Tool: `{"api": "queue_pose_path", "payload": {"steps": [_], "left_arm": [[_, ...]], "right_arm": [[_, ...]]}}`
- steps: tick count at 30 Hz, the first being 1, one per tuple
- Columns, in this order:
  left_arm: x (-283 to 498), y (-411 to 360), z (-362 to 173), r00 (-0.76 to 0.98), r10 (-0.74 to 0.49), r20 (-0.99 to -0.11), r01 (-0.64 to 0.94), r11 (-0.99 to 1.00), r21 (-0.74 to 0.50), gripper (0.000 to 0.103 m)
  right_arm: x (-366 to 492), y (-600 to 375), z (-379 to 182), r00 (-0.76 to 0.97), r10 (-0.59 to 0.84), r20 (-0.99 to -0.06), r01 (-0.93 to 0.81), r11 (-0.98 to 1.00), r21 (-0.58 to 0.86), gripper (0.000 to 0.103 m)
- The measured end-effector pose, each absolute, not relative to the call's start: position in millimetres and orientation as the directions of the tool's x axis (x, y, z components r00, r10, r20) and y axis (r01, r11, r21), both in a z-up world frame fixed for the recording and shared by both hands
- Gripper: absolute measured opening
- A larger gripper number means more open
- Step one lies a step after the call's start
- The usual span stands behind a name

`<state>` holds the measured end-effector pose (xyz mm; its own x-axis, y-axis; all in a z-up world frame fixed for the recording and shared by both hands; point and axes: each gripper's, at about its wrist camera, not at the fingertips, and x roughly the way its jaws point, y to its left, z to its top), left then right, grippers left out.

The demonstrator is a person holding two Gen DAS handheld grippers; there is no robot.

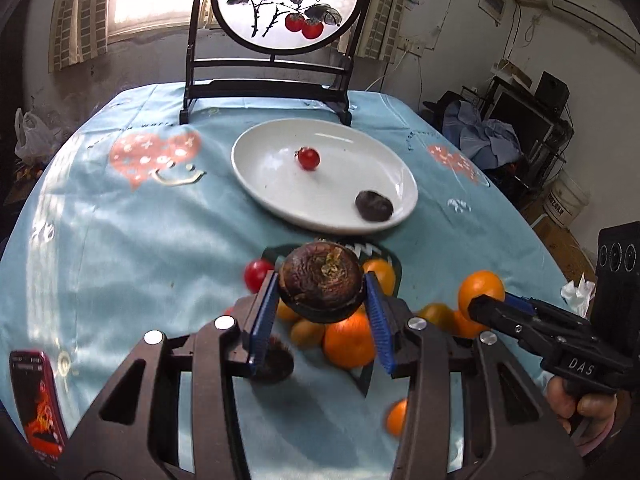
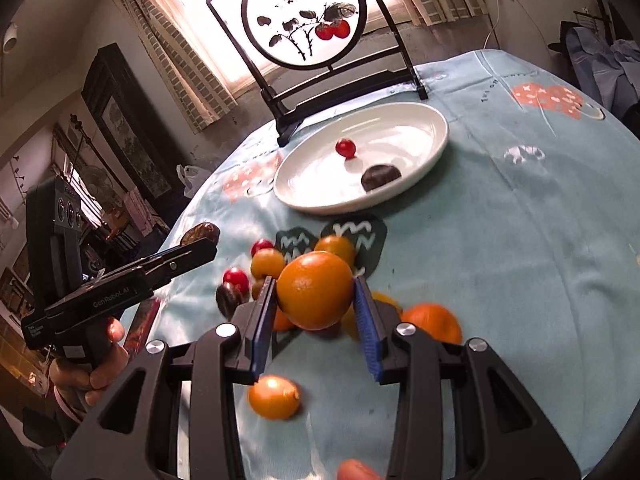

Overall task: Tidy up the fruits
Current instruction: 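Carry both fruits onto the white plate and open both tools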

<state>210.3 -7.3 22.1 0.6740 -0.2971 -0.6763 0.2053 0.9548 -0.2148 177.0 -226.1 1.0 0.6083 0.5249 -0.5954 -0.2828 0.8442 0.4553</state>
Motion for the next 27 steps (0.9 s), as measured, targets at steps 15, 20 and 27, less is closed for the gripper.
{"api": "queue_pose_path", "payload": {"steps": [15, 20, 27], "left_arm": [[350, -36, -6, 0.577, -0.168, -0.799, 0.124, 0.985, -0.118, 0.044], [342, -28, 2, 0.623, -0.093, -0.777, 0.077, 0.995, -0.058, 0.089], [276, 4, 39, 0.689, -0.159, -0.707, 0.073, 0.986, -0.151, 0.100]], "right_arm": [[338, -198, -15, 0.504, 0.399, -0.766, -0.188, 0.917, 0.353, 0.039], [336, -203, -4, 0.543, 0.404, -0.736, -0.186, 0.913, 0.364, 0.072], [261, -219, 41, 0.680, 0.423, -0.599, -0.254, 0.902, 0.348, 0.102]]}}
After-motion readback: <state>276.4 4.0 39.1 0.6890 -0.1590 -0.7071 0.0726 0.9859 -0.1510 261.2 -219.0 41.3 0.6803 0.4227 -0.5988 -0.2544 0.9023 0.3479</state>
